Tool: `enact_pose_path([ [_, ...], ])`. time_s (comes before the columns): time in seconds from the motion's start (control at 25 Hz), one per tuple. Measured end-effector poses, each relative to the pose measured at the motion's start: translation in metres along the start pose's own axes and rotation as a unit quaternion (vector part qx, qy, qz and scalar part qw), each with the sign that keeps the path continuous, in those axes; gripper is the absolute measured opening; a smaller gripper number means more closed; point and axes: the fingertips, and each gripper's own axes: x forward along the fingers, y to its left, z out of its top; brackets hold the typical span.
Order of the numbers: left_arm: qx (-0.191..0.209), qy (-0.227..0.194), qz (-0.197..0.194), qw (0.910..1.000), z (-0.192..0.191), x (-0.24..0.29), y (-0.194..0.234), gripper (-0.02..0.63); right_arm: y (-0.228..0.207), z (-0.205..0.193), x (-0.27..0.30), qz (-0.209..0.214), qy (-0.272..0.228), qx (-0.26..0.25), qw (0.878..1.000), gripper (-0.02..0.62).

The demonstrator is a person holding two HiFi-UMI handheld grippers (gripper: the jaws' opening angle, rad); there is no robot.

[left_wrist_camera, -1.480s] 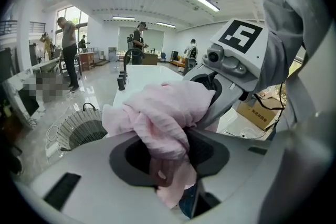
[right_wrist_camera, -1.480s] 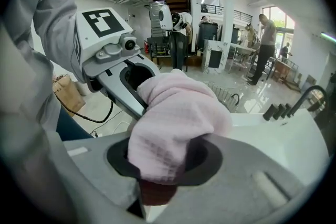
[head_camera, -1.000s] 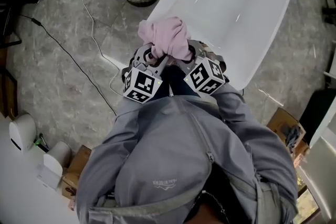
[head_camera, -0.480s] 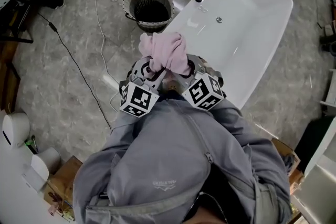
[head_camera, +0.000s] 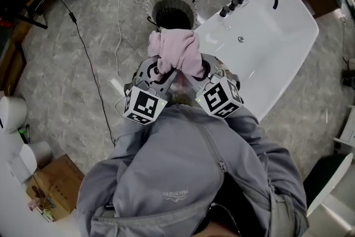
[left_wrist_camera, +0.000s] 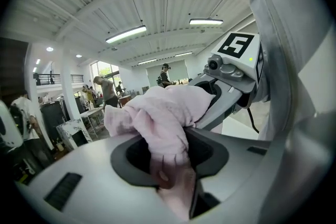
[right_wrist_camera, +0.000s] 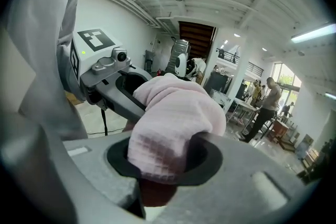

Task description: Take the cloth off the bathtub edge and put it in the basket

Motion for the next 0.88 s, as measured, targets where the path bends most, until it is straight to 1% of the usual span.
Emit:
enact_pose_path([
  [0.24,-0.014,-0.005,0.059,0.9981,-0.001,-0.016,0.030,0.141,-0.004,0.027,0.019,0.019,-0.022,-0.043,0.999,0.126],
  [0.48,-0.017,-0.007,0.092,0.9955,-0.011,-0.028,0.072,0.140,-0.011,0.054,0.055,0.033,-0.035,-0.059,0.997,0.127],
  [0.68,-0.024,-0.009,0.102,0.9944,-0.032,-0.031,0.121,0.140,-0.021,0.076,0.103,0.041,-0.033,-0.067,0.996,0.126],
  [0.88,-0.018,-0.002,0.089,0.9959,-0.057,-0.032,0.190,0.140,-0.038,0.104,0.168,0.034,-0.027,-0.053,0.998,0.126],
])
